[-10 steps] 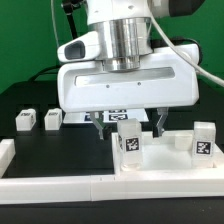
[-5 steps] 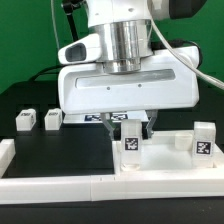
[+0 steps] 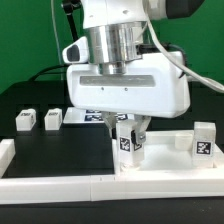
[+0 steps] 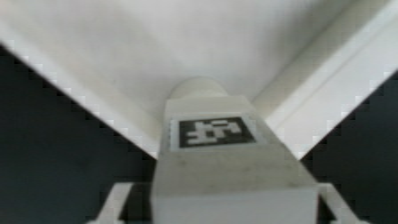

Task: Assemble square table

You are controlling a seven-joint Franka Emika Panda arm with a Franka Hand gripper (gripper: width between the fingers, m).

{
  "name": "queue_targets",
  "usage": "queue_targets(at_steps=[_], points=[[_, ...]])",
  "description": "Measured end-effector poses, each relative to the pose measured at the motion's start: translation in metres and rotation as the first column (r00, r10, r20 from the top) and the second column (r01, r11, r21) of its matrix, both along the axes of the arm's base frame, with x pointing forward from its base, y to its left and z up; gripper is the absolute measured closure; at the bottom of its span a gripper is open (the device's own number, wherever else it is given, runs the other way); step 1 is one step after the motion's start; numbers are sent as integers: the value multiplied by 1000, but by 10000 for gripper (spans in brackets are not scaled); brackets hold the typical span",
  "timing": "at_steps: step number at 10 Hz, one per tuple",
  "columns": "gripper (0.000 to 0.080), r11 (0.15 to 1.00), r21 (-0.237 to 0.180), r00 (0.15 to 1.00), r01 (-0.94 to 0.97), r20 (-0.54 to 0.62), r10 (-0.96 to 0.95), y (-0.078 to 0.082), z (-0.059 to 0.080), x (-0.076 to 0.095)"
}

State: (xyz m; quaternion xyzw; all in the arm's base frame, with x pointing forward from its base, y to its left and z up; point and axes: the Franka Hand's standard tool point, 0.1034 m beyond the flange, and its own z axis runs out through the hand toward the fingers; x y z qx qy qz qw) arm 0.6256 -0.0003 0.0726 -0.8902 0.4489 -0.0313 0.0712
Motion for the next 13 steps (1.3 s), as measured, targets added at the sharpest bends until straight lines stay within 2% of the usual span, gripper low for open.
queue_targets(at_steps=[1, 3, 4, 6, 7, 8, 9, 11, 12, 13], points=[[505, 976, 62, 978, 207, -29, -206, -3, -1, -1], [505, 882, 135, 892, 451, -93, -442, -2, -2, -3], [505, 858, 136, 868, 496, -105, -485, -2, -2, -3], [505, 888, 133, 897, 441, -91, -432, -2, -2, -3], [398, 921, 121, 929, 369, -72, -363, 0, -2, -3], [260, 989, 79, 992, 123, -14, -122, 4, -2, -1], [185, 996, 47, 996, -81, 28, 80, 8, -1, 1], [157, 987, 33, 987, -157, 38, 155, 6, -2, 1], [151, 962, 6, 961, -271, 50, 271, 6, -1, 1], [151, 885, -57, 883, -463, 55, 465, 8, 1, 3]])
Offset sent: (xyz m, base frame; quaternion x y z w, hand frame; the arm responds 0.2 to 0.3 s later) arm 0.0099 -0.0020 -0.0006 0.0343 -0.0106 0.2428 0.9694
